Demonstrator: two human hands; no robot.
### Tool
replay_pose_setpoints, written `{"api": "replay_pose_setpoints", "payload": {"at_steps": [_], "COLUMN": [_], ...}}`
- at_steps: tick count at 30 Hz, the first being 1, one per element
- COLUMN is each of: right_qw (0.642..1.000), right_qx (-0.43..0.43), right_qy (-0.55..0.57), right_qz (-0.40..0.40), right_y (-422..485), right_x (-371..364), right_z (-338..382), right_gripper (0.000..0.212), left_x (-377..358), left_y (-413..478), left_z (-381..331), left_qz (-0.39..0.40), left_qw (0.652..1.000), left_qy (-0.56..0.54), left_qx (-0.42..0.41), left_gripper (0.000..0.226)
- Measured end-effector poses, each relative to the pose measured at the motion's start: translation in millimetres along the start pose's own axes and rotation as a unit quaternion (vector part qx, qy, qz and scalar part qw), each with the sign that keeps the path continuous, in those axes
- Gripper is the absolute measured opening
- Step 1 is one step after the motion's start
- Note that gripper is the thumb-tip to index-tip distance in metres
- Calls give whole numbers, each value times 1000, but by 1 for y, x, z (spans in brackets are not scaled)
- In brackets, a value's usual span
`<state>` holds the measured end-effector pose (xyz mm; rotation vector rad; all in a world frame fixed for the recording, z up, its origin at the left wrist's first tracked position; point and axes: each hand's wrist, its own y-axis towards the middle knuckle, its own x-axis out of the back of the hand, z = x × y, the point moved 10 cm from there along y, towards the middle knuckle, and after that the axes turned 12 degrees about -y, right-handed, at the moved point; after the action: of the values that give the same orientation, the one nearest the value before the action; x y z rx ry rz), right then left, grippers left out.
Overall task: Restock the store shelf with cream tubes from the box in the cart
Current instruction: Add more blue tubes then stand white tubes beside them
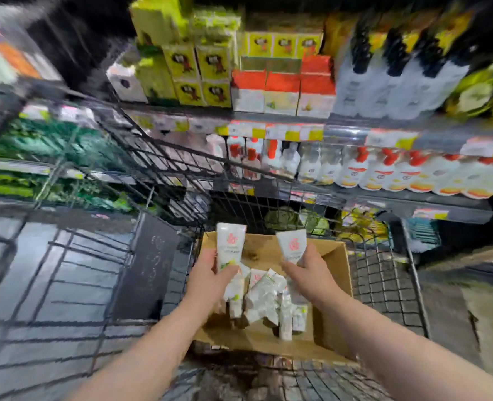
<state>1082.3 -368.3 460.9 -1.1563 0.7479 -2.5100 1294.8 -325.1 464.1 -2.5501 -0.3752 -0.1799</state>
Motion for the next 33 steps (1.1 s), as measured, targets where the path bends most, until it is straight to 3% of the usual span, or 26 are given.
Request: {"api": "replay_pose_setpoints", "payload": {"at_steps": [5,12,16,22,27,33], "right_qw": [995,969,947,913,899,881], "right_qx": [87,244,320,409,437,470], "right_qy": [34,41,25,4,31,35], "right_qz": [29,9,9,-7,20,35], "right_y": [-35,-104,-153,-242,-318,-392], "right_x": [16,31,16,-51,-139,-225], "right_z": [84,210,281,384,452,523], "right_gripper": [30,33,34,30,29,30], "left_x": [44,136,206,333,452,574], "left_y": [-49,-111,-152,-221,-280,-333], "left_z": [-47,-93,-113,-116,-91,-64], "left_qz": [-59,-149,-194,-252,-286,-322], "left_qw": [998,980,961,934,914,894], "left_qy": [-3,-106,-146,-162,-192,-201], "left_qx": [-36,-82,-132,-195,-215,-238], "left_gripper": [27,44,28,27,35,27]}}
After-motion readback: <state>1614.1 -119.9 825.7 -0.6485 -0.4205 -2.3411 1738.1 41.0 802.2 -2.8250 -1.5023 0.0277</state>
